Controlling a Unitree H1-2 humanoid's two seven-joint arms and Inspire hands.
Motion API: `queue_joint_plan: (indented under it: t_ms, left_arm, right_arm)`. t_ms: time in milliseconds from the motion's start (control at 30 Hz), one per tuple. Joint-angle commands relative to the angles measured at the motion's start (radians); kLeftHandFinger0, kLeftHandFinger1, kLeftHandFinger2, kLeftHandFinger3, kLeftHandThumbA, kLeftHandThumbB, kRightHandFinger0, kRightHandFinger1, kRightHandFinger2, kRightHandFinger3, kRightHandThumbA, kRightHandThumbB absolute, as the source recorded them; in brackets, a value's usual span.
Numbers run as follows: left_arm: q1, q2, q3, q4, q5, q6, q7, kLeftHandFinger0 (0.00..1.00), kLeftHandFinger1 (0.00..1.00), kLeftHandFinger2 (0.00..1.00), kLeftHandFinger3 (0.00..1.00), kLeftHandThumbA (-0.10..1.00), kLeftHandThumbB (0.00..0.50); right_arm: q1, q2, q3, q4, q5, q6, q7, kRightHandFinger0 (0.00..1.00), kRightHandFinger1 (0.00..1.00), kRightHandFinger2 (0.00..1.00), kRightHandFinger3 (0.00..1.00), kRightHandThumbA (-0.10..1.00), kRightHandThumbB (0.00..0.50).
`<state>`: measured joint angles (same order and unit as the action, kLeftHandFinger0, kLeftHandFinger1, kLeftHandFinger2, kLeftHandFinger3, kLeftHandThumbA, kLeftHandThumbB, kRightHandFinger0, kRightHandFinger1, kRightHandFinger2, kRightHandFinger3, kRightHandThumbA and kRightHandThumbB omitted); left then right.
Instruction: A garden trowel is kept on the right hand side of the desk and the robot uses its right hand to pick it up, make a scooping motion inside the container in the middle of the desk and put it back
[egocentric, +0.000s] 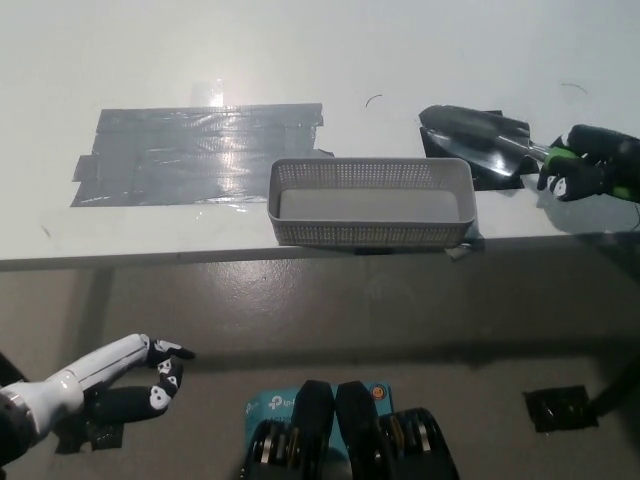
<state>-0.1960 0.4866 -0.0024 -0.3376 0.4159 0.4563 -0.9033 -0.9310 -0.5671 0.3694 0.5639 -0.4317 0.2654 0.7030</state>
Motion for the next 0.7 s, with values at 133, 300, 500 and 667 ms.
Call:
queue_joint_plan:
  t_ms: [133,300,500,667]
  left_arm:
    - [-0.01,0.052,0.009,-0.035,0.022,0.014,-0.045,1.0,0.88,0.91,1.0,1.0,0.47]
    - [-0.014,0.048,0.022,-0.051,0.036,0.014,-0.063,1.0,0.9,0.92,1.0,1.0,0.451]
    - [-0.024,0.029,0.041,-0.074,0.053,0.014,-0.092,1.0,0.91,0.91,1.0,1.0,0.371]
    - [-0.032,0.024,0.053,-0.083,0.071,0.014,-0.12,1.0,0.93,0.93,1.0,1.0,0.367]
  right_arm:
    - [-0.356,-0.249,-0.017,-0.271,0.108,0.205,0.508,0.0,0.0,0.31,0.28,-0.1,0.101]
    - [-0.425,-0.259,-0.01,-0.224,0.11,0.205,0.567,0.0,0.0,0.26,0.2,-0.1,0.184]
    - [-0.48,-0.271,0.074,-0.249,0.13,0.205,0.567,0.0,0.0,0.3,0.25,-0.1,0.135]
    - [-0.52,-0.264,0.162,-0.215,0.104,0.205,0.567,0.0,0.0,0.33,0.31,-0.1,0.225]
